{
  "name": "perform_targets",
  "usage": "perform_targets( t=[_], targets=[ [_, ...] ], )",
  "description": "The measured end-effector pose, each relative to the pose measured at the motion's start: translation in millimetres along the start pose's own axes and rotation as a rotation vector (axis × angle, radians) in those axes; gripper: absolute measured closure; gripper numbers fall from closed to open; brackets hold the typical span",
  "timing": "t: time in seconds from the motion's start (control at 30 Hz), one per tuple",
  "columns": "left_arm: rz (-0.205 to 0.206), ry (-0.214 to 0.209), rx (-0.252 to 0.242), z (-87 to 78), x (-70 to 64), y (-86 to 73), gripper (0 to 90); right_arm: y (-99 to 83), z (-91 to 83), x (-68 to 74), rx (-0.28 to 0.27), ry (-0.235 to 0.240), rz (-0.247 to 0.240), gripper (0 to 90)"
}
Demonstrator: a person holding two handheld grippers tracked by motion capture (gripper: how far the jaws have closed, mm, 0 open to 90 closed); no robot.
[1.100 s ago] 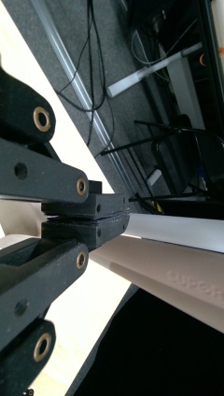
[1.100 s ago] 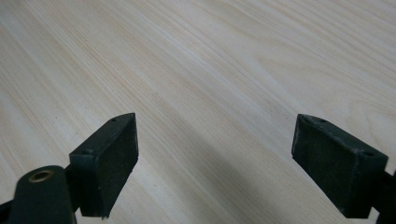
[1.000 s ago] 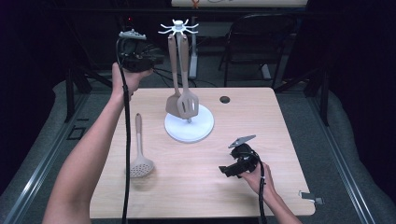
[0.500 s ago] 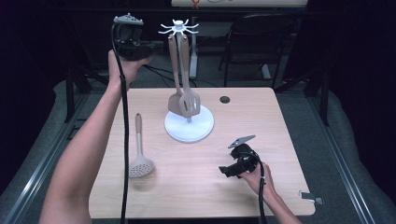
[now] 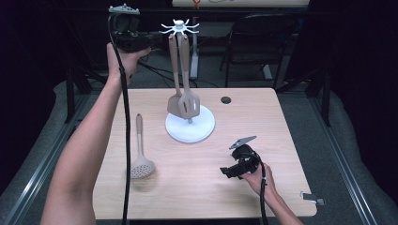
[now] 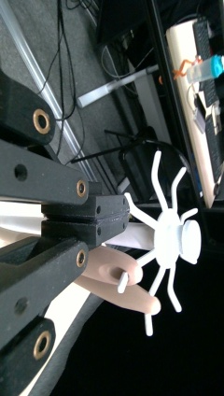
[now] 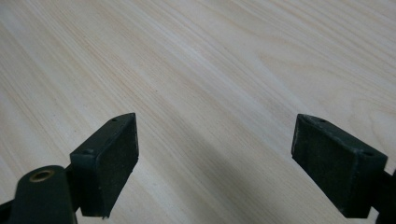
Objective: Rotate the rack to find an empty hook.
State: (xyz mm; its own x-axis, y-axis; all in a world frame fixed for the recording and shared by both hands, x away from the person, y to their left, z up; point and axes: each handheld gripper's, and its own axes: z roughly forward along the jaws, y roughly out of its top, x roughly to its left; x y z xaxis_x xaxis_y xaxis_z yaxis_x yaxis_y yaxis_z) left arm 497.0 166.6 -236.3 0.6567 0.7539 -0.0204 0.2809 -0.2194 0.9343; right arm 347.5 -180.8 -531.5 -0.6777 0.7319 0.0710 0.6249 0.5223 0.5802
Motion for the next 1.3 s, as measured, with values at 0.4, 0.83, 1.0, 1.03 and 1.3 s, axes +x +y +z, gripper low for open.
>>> perform_targets(
  t=[0.4,0.83,1.0,1.03,1.3],
  targets=[
    [-0.01,0.041,-0.003,8.1,3.4,1.8,89.8,-0.2,1.1,0.2,0.005,0.004,-0.001,14.6],
    [-0.019,0.072,0.004,14.6,5.6,4.9,89.8,-0.3,1.3,0.1,0.004,0.004,-0.003,14.7],
    [-0.015,0.056,0.002,11.0,2.8,1.9,89.8,-0.2,0.6,-0.1,0.01,0.002,-0.011,14.7],
    [-0.012,0.052,0.005,9.8,2.3,0.9,89.8,0.1,0.2,-0.1,0.014,0.003,-0.015,14.7],
    [0.004,0.019,0.007,-2.7,1.1,-5.5,89.7,-0.1,0.2,0.1,0.008,0.001,-0.018,14.7]
  ],
)
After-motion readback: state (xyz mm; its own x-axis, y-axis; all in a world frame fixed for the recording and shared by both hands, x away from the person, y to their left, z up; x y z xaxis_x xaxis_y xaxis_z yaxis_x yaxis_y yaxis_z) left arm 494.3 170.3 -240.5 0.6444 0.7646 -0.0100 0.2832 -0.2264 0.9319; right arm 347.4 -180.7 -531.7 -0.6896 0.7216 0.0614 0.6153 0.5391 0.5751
